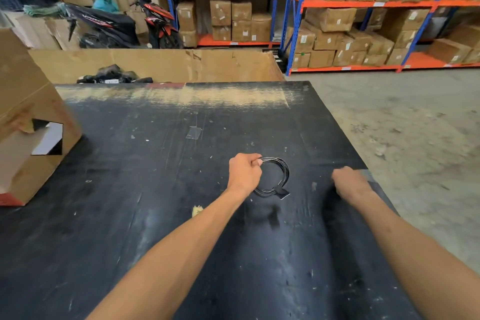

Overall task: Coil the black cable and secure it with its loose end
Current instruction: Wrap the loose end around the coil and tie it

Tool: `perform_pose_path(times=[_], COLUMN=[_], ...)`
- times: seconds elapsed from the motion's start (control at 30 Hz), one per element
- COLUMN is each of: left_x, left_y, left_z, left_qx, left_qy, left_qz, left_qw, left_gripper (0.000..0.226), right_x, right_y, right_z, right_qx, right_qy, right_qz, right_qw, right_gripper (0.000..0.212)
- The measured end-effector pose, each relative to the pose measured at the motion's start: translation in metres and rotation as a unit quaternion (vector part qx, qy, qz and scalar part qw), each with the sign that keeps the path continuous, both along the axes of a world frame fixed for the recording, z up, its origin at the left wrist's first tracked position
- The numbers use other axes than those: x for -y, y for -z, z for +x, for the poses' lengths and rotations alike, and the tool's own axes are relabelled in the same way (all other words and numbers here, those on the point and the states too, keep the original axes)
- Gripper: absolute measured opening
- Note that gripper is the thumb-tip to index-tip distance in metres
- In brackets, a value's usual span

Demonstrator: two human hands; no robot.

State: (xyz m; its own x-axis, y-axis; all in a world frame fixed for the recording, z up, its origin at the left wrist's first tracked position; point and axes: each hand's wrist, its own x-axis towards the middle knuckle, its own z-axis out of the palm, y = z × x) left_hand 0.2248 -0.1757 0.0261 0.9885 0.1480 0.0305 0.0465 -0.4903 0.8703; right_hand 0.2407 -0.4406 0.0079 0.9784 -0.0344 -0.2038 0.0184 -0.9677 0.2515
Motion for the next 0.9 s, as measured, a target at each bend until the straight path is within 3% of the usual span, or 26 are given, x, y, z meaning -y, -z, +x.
perform_pose_path(times=[0.1, 0.2, 0.27, 0.37, 0.43, 0.53, 0.6, 0.7, 0.77, 0.9], left_x=[-0.004, -0.010, -0.016, -0.023, -0.024, -0.021, -0.016, -0.012, -0.009, -0.010], left_y=[-0.001, -0.003, -0.007, -0.018, -0.026, -0.039, -0.045, -0.050, -0.049, -0.052], left_z=[-0.001, -0.002, -0.003, -0.005, -0.007, -0.012, -0.017, -0.025, -0.031, -0.035], left_qx=[-0.007, -0.006, 0.000, 0.016, 0.032, 0.060, 0.075, 0.087, 0.088, 0.090], left_qy=[-0.012, -0.039, -0.062, -0.097, -0.117, -0.133, -0.134, -0.125, -0.114, -0.104], left_qz=[-0.008, -0.022, -0.036, -0.060, -0.076, -0.083, -0.098, -0.115, -0.127, -0.191], left_qw=[1.000, 0.999, 0.997, 0.993, 0.990, 0.986, 0.983, 0.982, 0.981, 0.972], left_gripper=[0.027, 0.027, 0.026, 0.025, 0.026, 0.027, 0.027, 0.026, 0.025, 0.022], right_x=[-0.015, -0.038, -0.056, -0.090, -0.114, -0.144, -0.157, -0.167, -0.173, -0.178], right_y=[-0.006, -0.025, -0.044, -0.072, -0.084, -0.084, -0.080, -0.080, -0.082, -0.092], right_z=[0.000, 0.001, 0.000, -0.006, -0.015, -0.030, -0.036, -0.041, -0.041, -0.045], right_qx=[0.021, 0.087, 0.124, 0.138, 0.122, 0.100, 0.100, 0.122, 0.113, 0.025], right_qy=[0.015, 0.053, 0.084, 0.089, 0.101, 0.136, 0.179, 0.230, 0.226, 0.202], right_qz=[0.026, 0.179, 0.330, 0.518, 0.566, 0.555, 0.569, 0.626, 0.693, 0.807], right_qw=[0.999, 0.979, 0.932, 0.839, 0.809, 0.815, 0.796, 0.736, 0.675, 0.555], right_gripper=[0.031, 0.017, 0.006, 0.014, 0.017, 0.023, 0.022, 0.022, 0.023, 0.026])
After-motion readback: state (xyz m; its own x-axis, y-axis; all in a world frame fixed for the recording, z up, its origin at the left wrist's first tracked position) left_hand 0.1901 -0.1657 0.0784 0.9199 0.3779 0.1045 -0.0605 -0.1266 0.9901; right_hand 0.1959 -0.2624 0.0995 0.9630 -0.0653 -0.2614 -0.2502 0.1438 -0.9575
